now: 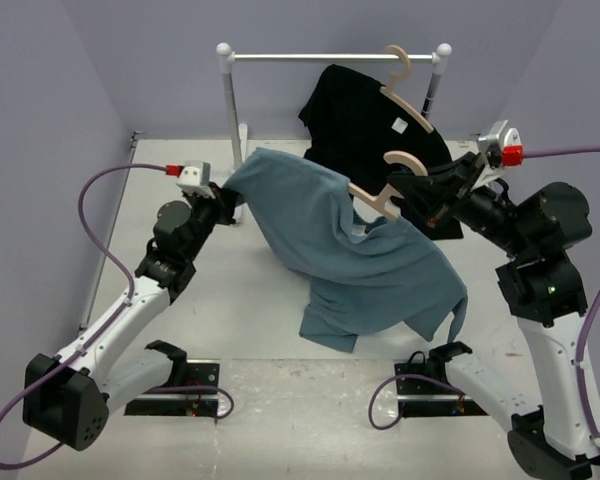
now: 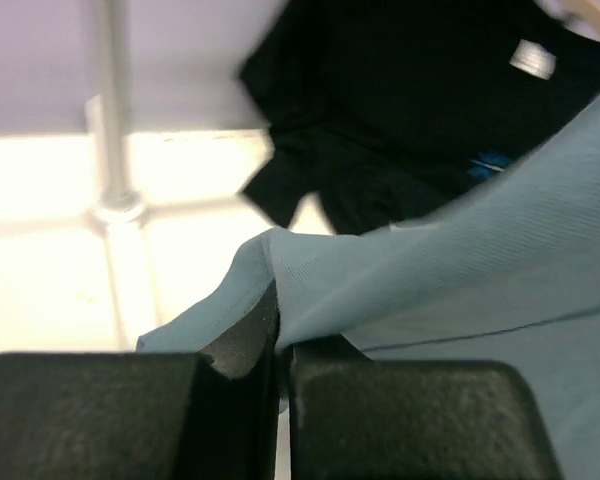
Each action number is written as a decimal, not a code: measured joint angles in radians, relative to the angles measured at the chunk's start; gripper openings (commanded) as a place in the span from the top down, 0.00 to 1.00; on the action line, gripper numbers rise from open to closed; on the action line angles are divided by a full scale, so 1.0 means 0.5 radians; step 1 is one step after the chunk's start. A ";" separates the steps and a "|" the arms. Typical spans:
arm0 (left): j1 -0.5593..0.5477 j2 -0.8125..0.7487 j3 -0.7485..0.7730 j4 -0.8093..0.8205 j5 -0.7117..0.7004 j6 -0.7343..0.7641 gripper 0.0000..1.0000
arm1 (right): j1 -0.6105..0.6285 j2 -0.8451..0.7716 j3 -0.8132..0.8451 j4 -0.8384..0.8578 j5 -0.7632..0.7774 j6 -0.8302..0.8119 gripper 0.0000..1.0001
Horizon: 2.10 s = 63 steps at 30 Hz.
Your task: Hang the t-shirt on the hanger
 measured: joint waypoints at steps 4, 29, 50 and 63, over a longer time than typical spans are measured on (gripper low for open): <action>0.338 -0.017 -0.149 -0.023 -0.067 -0.242 1.00 | 0.000 0.010 -0.052 -0.024 0.250 -0.005 1.00; -1.547 0.431 0.252 0.416 0.129 -0.323 0.03 | 0.623 0.618 0.102 0.059 1.620 0.150 1.00; -1.929 0.947 0.466 0.407 -0.591 -0.244 1.00 | 0.814 0.810 0.330 -0.008 2.291 -0.043 1.00; -2.233 0.943 0.242 0.543 -0.680 -0.292 1.00 | 0.812 0.931 0.433 -0.034 2.342 -0.180 1.00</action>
